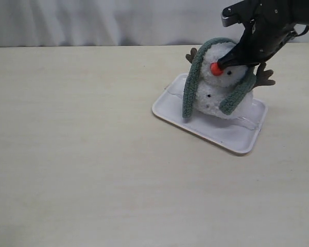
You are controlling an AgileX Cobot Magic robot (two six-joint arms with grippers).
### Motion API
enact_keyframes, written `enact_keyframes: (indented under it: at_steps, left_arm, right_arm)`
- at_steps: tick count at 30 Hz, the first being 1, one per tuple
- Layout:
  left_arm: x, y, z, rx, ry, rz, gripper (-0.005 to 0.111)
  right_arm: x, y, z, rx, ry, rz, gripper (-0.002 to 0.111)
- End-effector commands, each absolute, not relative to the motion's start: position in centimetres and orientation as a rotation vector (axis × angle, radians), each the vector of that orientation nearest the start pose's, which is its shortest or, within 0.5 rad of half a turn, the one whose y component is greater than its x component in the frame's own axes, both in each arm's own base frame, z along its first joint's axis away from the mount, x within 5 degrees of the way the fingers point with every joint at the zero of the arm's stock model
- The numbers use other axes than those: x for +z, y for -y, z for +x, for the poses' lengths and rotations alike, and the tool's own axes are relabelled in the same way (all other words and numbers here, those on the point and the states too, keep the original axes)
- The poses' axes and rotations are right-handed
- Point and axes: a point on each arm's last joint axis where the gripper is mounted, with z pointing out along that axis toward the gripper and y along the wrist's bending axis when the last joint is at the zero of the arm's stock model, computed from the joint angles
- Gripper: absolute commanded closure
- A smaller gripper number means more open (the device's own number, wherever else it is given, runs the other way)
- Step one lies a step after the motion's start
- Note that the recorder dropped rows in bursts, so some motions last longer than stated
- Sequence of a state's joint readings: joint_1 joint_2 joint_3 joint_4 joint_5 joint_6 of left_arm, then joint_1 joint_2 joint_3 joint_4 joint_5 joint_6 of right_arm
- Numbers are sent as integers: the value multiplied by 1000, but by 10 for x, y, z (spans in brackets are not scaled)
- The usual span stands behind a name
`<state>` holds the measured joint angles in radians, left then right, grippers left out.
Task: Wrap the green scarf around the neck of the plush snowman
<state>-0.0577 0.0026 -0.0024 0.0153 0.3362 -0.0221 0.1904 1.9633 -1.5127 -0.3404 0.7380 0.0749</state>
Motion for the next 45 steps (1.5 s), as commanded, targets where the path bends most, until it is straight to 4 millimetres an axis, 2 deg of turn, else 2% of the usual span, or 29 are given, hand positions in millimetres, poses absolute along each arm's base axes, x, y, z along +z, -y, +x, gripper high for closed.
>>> enact_keyframes:
  at_steps: [1,9,12,18,21,23,24,26,27,28,29,33,36,38,42,45]
  left_arm:
    - [184,2,54,-44,-1807,31,107]
    - [184,2,54,-44,-1807,31,107]
    - [184,2,54,-44,-1807,31,107]
    - [184,2,54,-44,-1807,31,107]
    - [184,2,54,-44,-1807,31,107]
    - [184,2,54,-44,-1807,31,107]
    - [184,2,54,-44,-1807,31,107]
    - [184,2,54,-44,-1807,31,107]
    - [184,2,54,-44,-1807,31,107]
    - [184,2,54,-44,-1807,31,107]
    - [184,2,54,-44,-1807,31,107]
    - [184,2,54,-44,-1807,31,107]
    - [184,2,54,-44,-1807,31,107]
    - [184,2,54,-44,-1807,31,107]
    - [184,2,54,-44,-1809,31,107]
    - [184,2,54,-44,-1809,31,107]
  right_arm:
    - [228,-59,420,-299,-2615,-406,104]
    - [275,-57,407,-275,-2502,-383,104]
    - [285,-60,400,-219,-2493,-422,102]
    - [290,-69,393,-91,-2504,-516,76]
    - [290,-71,392,-66,-2499,-536,59]
    - [291,-72,394,-70,-2476,-551,54]
    - [292,-73,395,-70,-2457,-543,55]
    - [294,-72,399,-67,-2425,-469,67]
    - [295,-72,400,-67,-2413,-468,79]
    - [295,-72,400,-70,-2406,-469,87]
    - [295,-70,401,-108,-2398,-491,102]
    - [291,-65,405,-200,-2385,-507,104]
    - [273,-66,411,-199,-2443,-502,104]
    - [266,-72,409,-191,-2470,-579,104]
    - [263,-88,401,-201,-2502,-719,104]
    - [260,-92,394,-207,-2559,-778,104]
